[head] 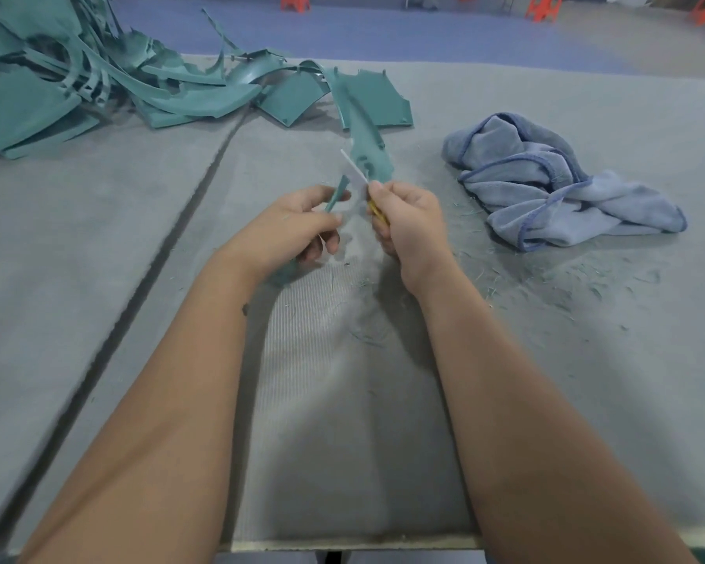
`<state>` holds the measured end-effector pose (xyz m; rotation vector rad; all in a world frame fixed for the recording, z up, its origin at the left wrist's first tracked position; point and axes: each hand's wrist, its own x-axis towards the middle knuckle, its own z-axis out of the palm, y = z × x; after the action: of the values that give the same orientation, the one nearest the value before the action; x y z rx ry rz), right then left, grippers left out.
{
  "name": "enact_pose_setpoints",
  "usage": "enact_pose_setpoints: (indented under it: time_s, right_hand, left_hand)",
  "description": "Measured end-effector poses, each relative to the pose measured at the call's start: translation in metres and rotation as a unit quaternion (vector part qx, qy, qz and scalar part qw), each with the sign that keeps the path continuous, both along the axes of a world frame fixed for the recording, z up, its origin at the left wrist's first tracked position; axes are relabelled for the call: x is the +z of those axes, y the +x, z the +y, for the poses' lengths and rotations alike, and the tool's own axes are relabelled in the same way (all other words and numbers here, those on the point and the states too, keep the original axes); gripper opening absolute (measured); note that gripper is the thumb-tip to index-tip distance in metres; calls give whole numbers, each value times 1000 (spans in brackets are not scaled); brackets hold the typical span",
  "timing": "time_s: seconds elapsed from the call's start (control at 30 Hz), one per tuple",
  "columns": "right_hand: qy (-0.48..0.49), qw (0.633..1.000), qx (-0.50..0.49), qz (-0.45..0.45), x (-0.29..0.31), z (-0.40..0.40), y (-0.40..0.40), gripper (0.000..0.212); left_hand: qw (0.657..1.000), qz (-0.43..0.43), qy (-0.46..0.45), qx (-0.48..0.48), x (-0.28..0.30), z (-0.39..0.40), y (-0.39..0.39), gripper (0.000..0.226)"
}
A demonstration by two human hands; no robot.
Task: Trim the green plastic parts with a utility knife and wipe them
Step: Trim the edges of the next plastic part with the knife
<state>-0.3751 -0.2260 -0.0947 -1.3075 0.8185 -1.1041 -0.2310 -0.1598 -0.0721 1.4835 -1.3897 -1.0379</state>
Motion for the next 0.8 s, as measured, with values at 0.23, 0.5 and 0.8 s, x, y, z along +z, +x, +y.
enact_pose_setpoints:
  time_s: [0.23,0.5,0.8]
  right_hand:
    - [-25,999,-5,36,2,3,2,36]
    - [-31,998,44,24,6,7,0,30]
    - [-55,997,36,46,0,4,3,24]
  left_hand:
    - [994,98,-40,15,-2,-3,-9,24]
    - [999,-6,-43,4,2,-2,-5,18]
    - [997,-40,-45,44,1,-2,-1,25]
